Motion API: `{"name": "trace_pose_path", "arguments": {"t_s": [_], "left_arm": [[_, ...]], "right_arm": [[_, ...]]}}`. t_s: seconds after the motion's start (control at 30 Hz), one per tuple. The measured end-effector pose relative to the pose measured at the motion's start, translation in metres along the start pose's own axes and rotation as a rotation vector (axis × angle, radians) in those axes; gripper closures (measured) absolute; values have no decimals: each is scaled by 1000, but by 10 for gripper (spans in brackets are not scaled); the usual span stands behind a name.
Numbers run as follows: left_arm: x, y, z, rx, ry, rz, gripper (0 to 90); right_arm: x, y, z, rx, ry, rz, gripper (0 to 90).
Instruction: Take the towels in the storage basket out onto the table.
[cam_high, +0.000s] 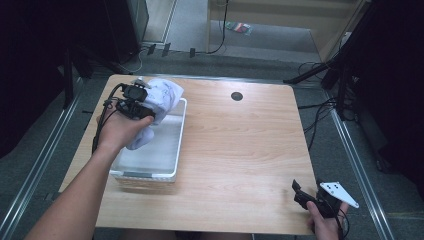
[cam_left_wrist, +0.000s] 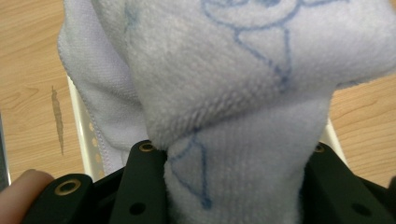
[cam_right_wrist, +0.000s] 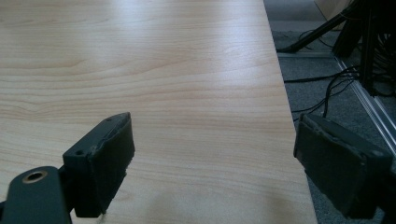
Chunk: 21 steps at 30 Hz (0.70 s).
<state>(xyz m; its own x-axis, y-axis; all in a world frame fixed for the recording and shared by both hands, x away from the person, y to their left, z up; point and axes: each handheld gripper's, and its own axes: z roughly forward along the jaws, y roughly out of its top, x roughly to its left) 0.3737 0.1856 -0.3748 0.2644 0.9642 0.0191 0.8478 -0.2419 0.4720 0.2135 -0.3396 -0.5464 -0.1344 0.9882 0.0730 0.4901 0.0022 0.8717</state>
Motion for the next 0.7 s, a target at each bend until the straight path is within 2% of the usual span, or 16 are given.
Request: {"name": "trace_pose_path", "arguments": {"t_s": [0.4, 0.7], "left_arm": [[-36, 15, 8, -6, -19, 42, 613], [-70, 27, 14, -6, -44, 84, 612]], "right_arm": [[0, 0, 0, -1, 3, 1, 125], [0, 0, -1, -2, 8, 3, 125]]}}
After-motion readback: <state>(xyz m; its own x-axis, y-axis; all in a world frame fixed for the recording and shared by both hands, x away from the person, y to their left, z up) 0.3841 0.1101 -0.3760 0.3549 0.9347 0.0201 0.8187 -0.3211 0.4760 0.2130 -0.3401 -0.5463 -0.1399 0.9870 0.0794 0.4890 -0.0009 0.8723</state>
